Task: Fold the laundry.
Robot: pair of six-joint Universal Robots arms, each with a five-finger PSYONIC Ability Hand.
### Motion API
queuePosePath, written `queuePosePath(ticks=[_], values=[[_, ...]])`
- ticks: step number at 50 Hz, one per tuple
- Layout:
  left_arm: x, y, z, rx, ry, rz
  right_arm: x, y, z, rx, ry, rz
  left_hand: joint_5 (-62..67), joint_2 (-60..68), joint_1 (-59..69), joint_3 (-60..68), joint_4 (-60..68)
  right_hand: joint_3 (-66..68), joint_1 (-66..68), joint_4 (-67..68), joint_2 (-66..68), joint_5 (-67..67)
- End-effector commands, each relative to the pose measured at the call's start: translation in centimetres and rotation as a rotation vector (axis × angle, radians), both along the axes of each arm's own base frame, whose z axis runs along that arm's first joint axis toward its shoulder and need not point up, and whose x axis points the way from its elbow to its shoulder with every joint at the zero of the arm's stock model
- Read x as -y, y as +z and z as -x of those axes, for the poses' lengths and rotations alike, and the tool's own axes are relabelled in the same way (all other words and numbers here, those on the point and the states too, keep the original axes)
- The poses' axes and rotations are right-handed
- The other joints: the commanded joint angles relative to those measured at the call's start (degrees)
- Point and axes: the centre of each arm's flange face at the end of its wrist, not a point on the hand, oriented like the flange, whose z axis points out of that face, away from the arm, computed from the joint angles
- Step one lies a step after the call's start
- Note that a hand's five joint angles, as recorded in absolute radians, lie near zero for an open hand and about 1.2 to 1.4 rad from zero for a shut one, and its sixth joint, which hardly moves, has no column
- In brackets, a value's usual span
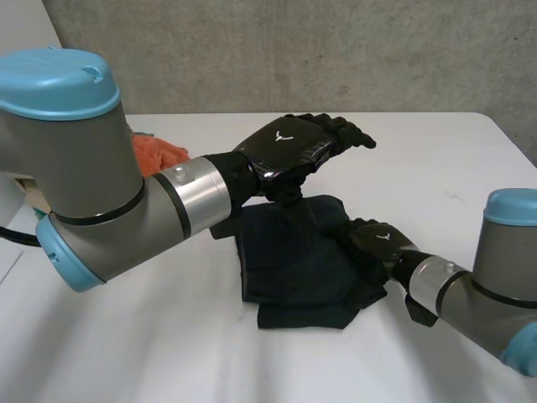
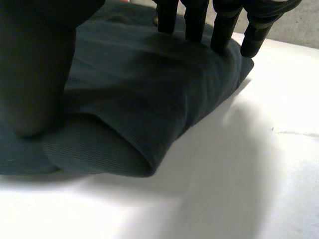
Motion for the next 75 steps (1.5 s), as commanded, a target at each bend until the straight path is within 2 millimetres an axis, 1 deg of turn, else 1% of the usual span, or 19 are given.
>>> queuePosePath(ticks=[1,2,8,12,14,22,25,32,39,46,47,49,50,57,61,67,69,72,75], values=[[0.0,-0.4,0.0,0.008,0.016,-0.008,1.0,-1.6,-1.1,-0.046,-0.031,0.025,0.1,0.2,0.6,0.2,0.3,28.8,28.6,28.6,29.4,28.2],[-0.1,-0.5,0.1,0.011,0.013,-0.007,1.6,-1.6,-1.0,-0.055,-0.06,0.04,0.0,0.1,0.4,0.0,0.2,67.0,66.8,66.8,67.6,66.4],[-0.1,-0.4,0.1,0.01,0.021,-0.004,3.7,-0.6,-0.5,-0.03,-0.167,0.178,0.0,0.1,0.4,0.0,0.2,67.4,67.2,67.2,67.9,66.8],[-0.1,0.1,0.0,0.003,0.024,0.006,5.9,1.8,0.0,0.009,-0.23,0.297,0.0,0.1,0.4,0.0,0.2,67.4,67.2,67.2,67.9,66.8],[-0.1,0.4,0.0,-0.005,0.024,0.013,8.5,3.0,1.8,0.017,-0.297,0.343,-0.2,-0.1,0.2,-0.1,0.0,67.4,67.2,67.2,67.9,66.8],[-0.2,1.6,0.1,-0.029,0.02,0.04,17.6,4.0,8.2,0.006,-0.53,0.458,-0.2,-0.1,0.2,-0.1,0.0,67.4,67.2,67.2,67.9,66.8],[-0.4,2.3,0.0,-0.041,0.02,0.056,21.0,3.6,11.7,-0.014,-0.637,0.48,-0.2,-0.1,0.2,-0.1,0.0,67.4,67.2,67.2,67.9,66.8],[-0.8,2.6,0.1,-0.045,0.012,0.062,26.6,1.4,16.0,-0.04,-0.714,0.471,-0.4,-0.3,0.1,-0.3,-0.2,67.4,67.2,67.2,67.9,66.8],[-1.1,2.3,0.3,-0.04,0.003,0.056,29.3,0.0,20.3,-0.069,-0.791,0.472,-0.4,-0.3,0.1,-0.3,-0.2,67.4,67.2,67.2,67.9,66.8],[-1.2,2.2,0.3,-0.037,0.003,0.052,29.8,0.8,22.7,-0.067,-0.815,0.511,-0.2,-0.1,0.2,-0.1,0.0,67.4,67.2,67.2,67.9,66.8],[-1.2,2.2,0.4,-0.038,0.001,0.054,29.8,0.9,22.8,-0.068,-0.817,0.515,-0.4,-0.3,0.1,-0.3,-0.2,60.1,59.9,59.9,60.7,59.5],[-1.1,2.3,0.3,-0.04,0.003,0.056,29.8,1.0,23.0,-0.077,-0.829,0.52,-0.4,-0.3,0.1,-0.3,-0.2,-0.5,-0.7,-0.7,0.0,-1.1],[-1.2,2.4,0.4,-0.041,0.001,0.057,29.8,1.1,23.3,-0.097,-0.848,0.527,-0.4,-0.3,0.1,-0.3,-0.2,-2.6,-2.8,-2.8,-2.1,-3.2],[-1.2,2.6,0.4,-0.045,0.0,0.059,29.6,1.4,23.5,-0.23,-0.863,0.566,-0.2,-0.1,0.2,-0.1,0.0,-2.6,-2.8,-2.8,-2.1,-3.2],[-1.4,2.6,0.5,-0.046,-0.003,0.06,28.3,3.3,22.9,-0.283,-0.845,0.573,-0.4,-0.3,0.1,-0.3,-0.2,-2.6,-2.8,-2.8,-2.1,-3.2],[-0.8,3.1,0.1,-0.056,0.052,0.078,24.8,7.9,21.8,-0.254,-0.825,0.763,0.3,0.4,0.7,0.4,0.5,-2.6,-2.8,-2.8,-2.1,-3.2],[-0.3,3.6,-0.1,-0.066,0.093,0.096,23.6,9.0,20.9,-0.24,-0.79,0.83,0.3,0.4,0.7,0.4,0.5,-2.6,-2.8,-2.8,-2.1,-3.2],[1.7,4.7,-1.2,-0.096,0.231,0.143,21.0,10.1,18.1,-0.215,-0.667,0.916,0.5,0.6,0.9,0.5,0.7,-2.6,-2.8,-2.8,-2.1,-3.2],[5.3,5.9,-3.7,-0.115,0.451,0.188,17.7,10.1,14.0,-0.204,-0.474,0.919,0.3,0.4,0.7,0.4,0.5,-2.6,-2.8,-2.8,-2.1,-3.2]])
